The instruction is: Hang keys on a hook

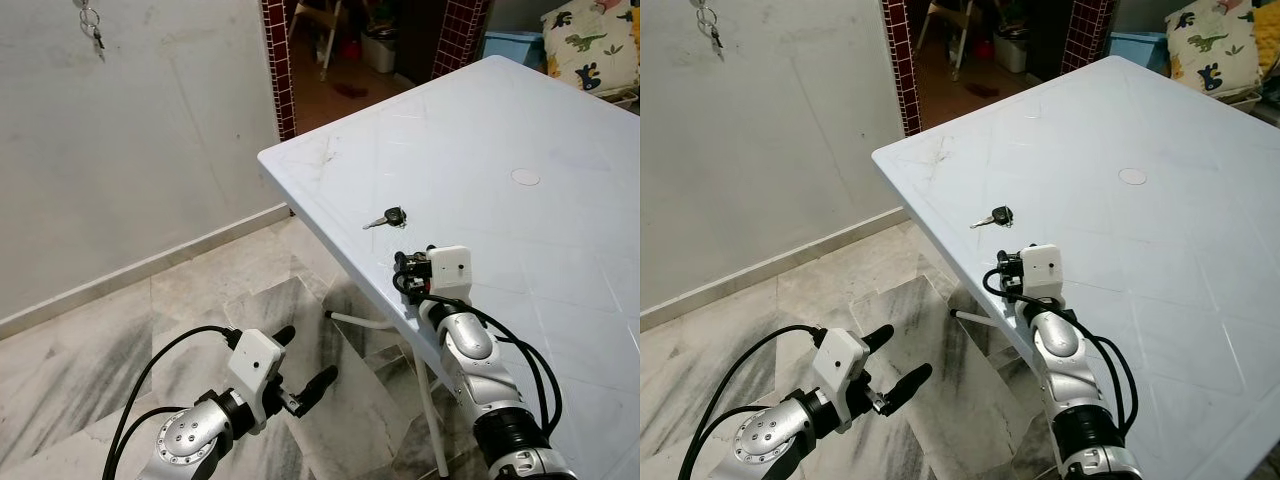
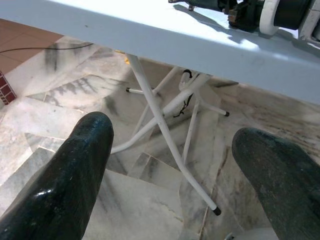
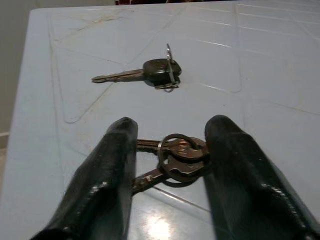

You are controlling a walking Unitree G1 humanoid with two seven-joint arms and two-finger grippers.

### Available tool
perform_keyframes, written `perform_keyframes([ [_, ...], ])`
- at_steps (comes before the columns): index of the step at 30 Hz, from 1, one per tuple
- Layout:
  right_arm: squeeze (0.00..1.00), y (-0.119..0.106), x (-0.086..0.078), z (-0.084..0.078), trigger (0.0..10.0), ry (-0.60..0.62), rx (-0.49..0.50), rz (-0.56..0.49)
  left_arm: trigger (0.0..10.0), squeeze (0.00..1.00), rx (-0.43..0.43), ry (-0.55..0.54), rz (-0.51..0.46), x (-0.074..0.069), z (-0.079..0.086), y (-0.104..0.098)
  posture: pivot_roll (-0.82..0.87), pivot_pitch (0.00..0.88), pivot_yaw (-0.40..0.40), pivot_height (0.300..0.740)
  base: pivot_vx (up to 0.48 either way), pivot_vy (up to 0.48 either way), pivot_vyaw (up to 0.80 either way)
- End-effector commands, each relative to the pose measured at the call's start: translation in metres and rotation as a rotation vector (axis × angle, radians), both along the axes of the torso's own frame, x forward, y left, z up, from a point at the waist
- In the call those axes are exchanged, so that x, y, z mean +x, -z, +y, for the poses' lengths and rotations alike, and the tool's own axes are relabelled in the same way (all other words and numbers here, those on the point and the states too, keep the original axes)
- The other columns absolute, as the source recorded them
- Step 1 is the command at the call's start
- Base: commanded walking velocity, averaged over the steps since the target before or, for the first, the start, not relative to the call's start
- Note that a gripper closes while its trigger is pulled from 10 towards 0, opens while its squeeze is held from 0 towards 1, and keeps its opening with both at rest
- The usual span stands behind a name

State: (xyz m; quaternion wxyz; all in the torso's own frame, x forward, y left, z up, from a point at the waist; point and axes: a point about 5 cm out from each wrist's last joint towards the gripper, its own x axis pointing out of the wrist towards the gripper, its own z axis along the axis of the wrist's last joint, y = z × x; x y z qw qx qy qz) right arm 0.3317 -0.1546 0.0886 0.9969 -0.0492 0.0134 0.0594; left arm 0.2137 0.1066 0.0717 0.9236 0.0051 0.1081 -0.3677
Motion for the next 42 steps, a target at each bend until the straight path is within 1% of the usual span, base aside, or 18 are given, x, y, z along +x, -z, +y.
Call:
perform_keyframes([
  [1,0.00,0.010,-0.005,-0.008,0.0,0.025,-0.007,0.054,10.0,0.00,0.016,-0.008,0.001,0.000,0.003,0.001,0.04,0.104,0.064,0.740,0.000,0.000,0.00],
  [6,0.00,0.014,-0.007,-0.009,0.0,0.023,-0.012,0.080,10.0,0.00,0.016,-0.007,0.002,-0.001,0.003,0.001,0.04,0.106,0.064,0.740,0.000,0.000,0.00],
  [16,0.00,0.022,-0.010,-0.006,0.0,-0.005,-0.011,0.132,10.0,0.00,0.018,-0.007,0.004,-0.002,0.004,0.002,0.04,0.105,0.066,0.740,0.000,0.000,0.00],
  [23,0.00,0.020,-0.009,-0.008,0.0,0.000,0.000,0.127,10.0,0.00,0.018,-0.005,0.007,-0.001,0.004,0.003,0.04,0.103,0.068,0.740,0.000,0.000,0.00],
  [32,0.00,0.016,-0.007,-0.006,0.0,0.002,0.020,0.111,10.0,0.00,0.020,-0.012,0.011,-0.001,0.005,0.004,0.04,0.094,0.064,0.740,0.000,0.000,0.00],
  [34,0.00,0.015,-0.006,-0.006,0.0,0.007,0.029,0.106,10.0,0.00,0.021,-0.022,0.010,0.000,0.006,0.004,0.04,0.089,0.063,0.740,0.000,0.000,0.00],
  [40,0.00,0.000,0.000,-0.008,0.0,0.031,0.110,0.054,10.0,0.00,0.026,-0.035,0.004,0.000,0.007,0.004,0.04,0.083,0.064,0.740,0.000,0.000,0.00],
  [41,0.00,0.000,0.000,-0.008,0.0,0.031,0.110,0.054,10.0,0.00,0.026,-0.035,0.004,0.000,0.007,0.004,0.04,0.083,0.064,0.740,0.000,0.000,0.00],
  [42,0.00,-0.009,0.003,-0.006,0.0,0.030,0.156,0.026,10.0,0.00,0.027,-0.037,0.004,0.000,0.007,0.004,0.04,0.080,0.064,0.740,0.000,0.000,0.00],
])
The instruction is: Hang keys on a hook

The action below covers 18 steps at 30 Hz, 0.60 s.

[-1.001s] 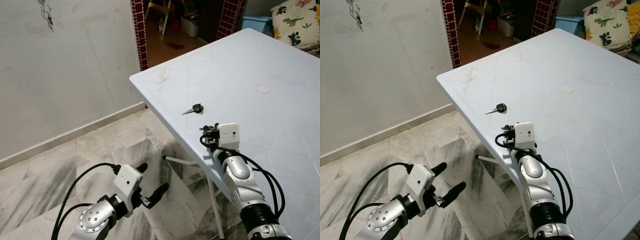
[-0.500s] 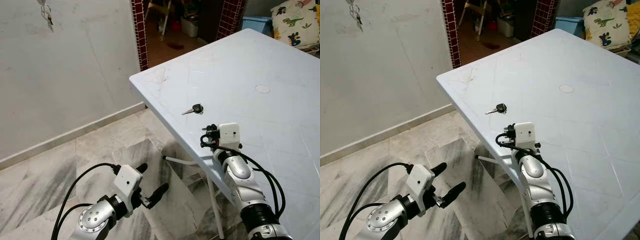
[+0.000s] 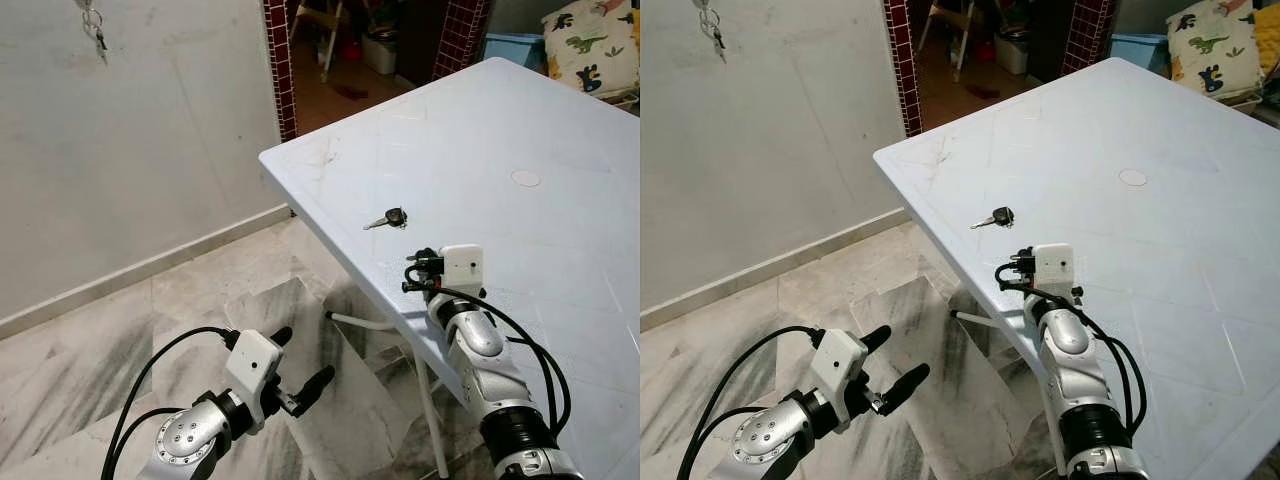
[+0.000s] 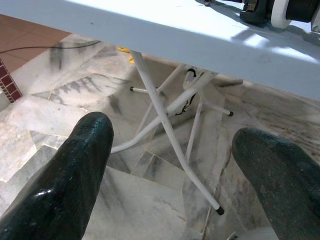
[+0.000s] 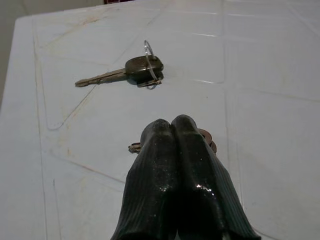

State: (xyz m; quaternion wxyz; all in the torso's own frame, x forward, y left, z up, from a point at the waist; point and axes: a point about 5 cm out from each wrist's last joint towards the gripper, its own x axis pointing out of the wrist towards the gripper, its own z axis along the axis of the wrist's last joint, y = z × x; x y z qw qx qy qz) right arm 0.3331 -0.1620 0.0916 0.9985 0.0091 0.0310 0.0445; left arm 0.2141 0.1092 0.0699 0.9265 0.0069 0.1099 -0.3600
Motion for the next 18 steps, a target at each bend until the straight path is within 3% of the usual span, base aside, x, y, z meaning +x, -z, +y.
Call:
perform_keyframes([
  [1,0.00,-0.011,0.004,0.002,0.0,-0.004,0.061,-0.029,10.0,0.00,0.021,-0.022,0.003,0.000,0.005,0.003,0.04,0.080,0.064,0.740,0.000,0.000,0.00],
  [10,0.00,-0.037,0.012,0.010,0.0,-0.028,0.185,-0.080,10.0,0.00,0.022,-0.030,0.004,0.000,0.005,0.003,0.04,0.077,0.059,0.740,0.000,0.000,0.00],
  [14,0.00,-0.039,0.009,0.010,0.0,-0.059,0.101,-0.101,10.0,0.00,0.024,-0.030,0.004,0.000,0.004,0.003,0.04,0.077,0.059,0.740,0.000,0.000,0.00],
  [15,1.00,-0.037,0.006,0.010,8.3,-0.071,0.039,-0.109,10.0,0.00,0.025,-0.030,0.003,0.000,0.004,0.003,0.04,0.078,0.058,0.740,0.000,0.000,0.00],
  [16,1.00,-0.036,0.005,0.009,9.6,-0.070,0.002,-0.112,10.0,0.00,0.025,-0.030,0.003,0.000,0.004,0.003,0.04,0.078,0.058,0.740,0.000,0.000,0.00],
  [18,1.00,-0.034,0.003,0.008,10.0,-0.070,-0.044,-0.115,10.0,0.00,0.025,-0.030,0.004,-0.001,0.004,0.003,0.04,0.078,0.058,0.740,0.000,0.000,0.00],
])
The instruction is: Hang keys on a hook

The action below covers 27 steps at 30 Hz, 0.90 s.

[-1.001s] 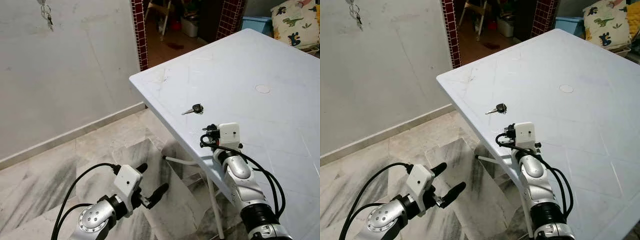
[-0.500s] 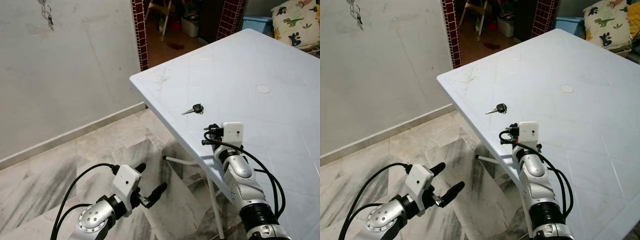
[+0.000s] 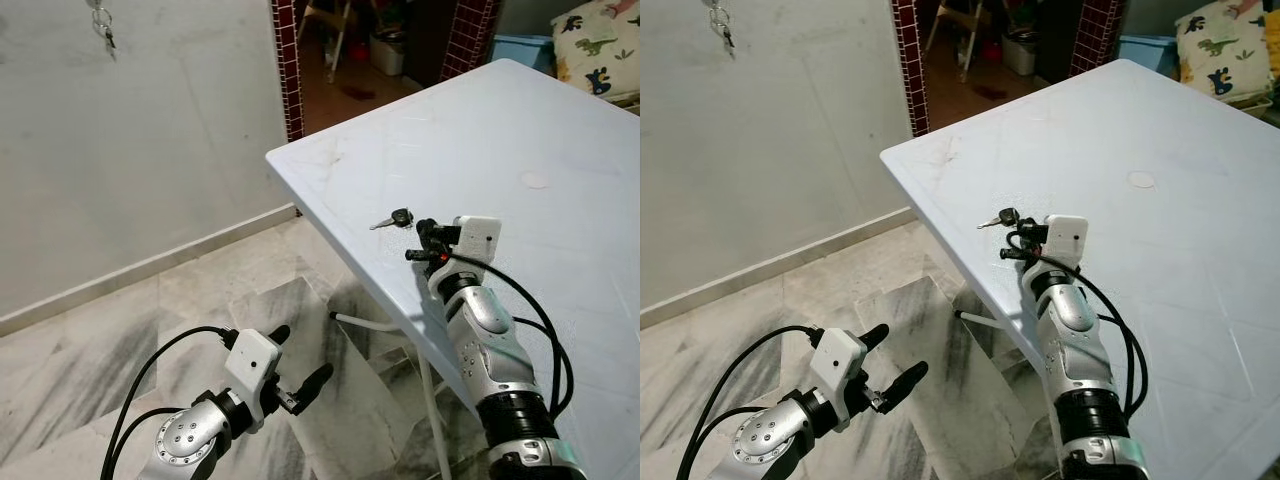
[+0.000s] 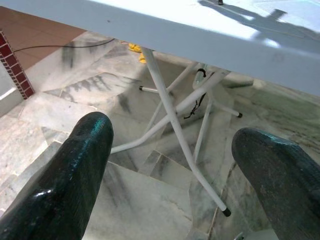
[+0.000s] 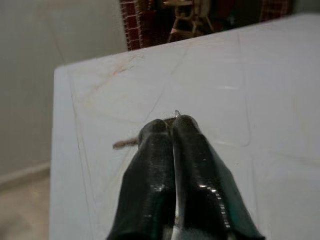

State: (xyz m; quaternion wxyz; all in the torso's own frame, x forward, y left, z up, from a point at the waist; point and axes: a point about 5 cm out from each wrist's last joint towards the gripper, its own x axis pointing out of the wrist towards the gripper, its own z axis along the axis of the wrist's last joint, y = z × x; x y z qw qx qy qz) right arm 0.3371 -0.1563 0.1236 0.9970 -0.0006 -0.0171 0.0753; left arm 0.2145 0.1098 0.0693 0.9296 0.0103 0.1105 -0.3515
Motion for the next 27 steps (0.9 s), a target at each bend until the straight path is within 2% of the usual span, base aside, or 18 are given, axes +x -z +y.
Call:
perform_keyframes([
  [1,1.00,-0.001,-0.002,0.002,10.0,-0.008,-0.042,-0.015,10.0,0.00,0.017,-0.012,0.006,-0.001,0.003,0.002,0.04,0.079,0.059,0.740,0.000,0.000,0.00],
  [7,1.00,0.014,-0.011,-0.007,10.0,0.004,-0.129,0.020,10.0,0.00,0.016,-0.009,0.008,-0.002,0.002,0.002,0.04,0.082,0.057,0.740,0.000,0.000,0.00],
  [12,1.00,0.019,-0.012,-0.011,10.0,0.012,-0.157,0.030,10.0,0.00,0.015,-0.005,0.010,-0.002,0.001,0.002,0.04,0.083,0.057,0.740,0.000,0.000,0.00],
  [27,1.00,0.032,-0.013,-0.010,10.0,0.012,-0.169,0.077,10.0,0.00,0.017,-0.003,0.010,-0.003,0.002,0.002,0.04,0.086,0.056,0.740,0.000,0.000,0.00],
])
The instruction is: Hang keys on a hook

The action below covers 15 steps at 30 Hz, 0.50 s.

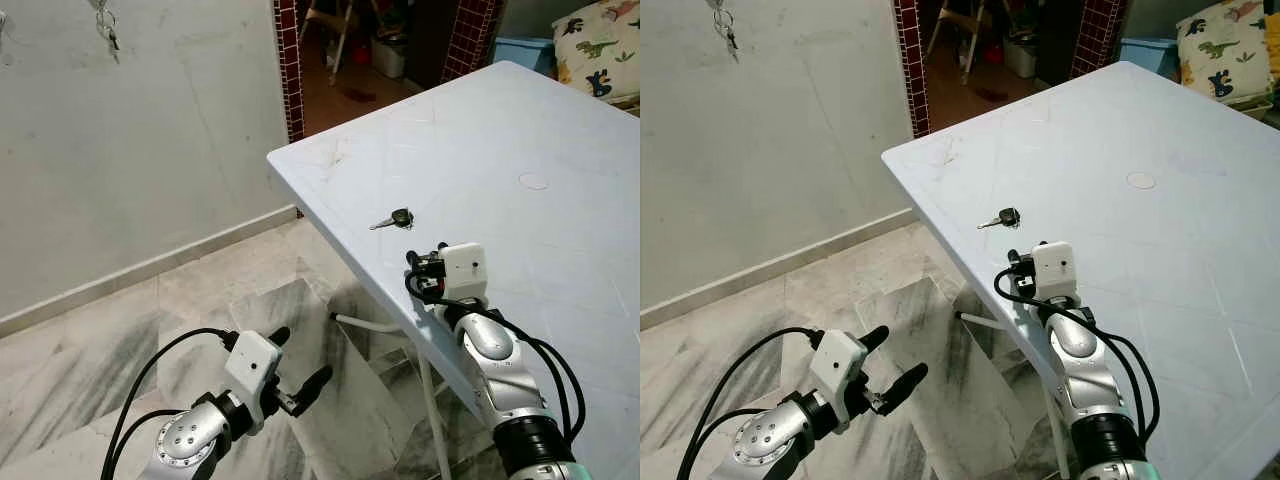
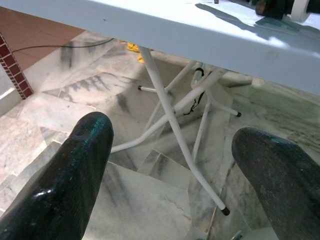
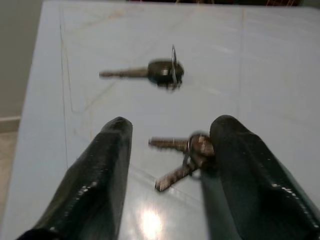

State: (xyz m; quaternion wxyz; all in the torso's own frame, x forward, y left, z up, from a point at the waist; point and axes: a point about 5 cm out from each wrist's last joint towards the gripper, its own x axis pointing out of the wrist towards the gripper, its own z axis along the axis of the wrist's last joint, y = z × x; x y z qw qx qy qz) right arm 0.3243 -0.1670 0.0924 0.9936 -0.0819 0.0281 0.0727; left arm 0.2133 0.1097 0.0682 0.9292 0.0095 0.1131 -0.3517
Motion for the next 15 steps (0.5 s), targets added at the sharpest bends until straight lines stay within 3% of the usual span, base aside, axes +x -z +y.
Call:
perform_keyframes([
  [1,1.00,0.0022,-0.0006,0.0001,10.0,0.007,-0.001,0.002,10.0,0.00,0.017,-0.003,0.004,-0.0014,0.0018,0.0013,0.04,0.086,0.056,0.740,0.000,0.000,0.00],
  [15,1.00,0.0081,0.0055,-0.0053,10.0,0.047,-0.009,0.026,10.0,0.00,0.019,0.000,0.006,-0.0005,0.0018,0.0016,0.04,0.082,0.061,0.740,0.000,0.000,0.00],
])
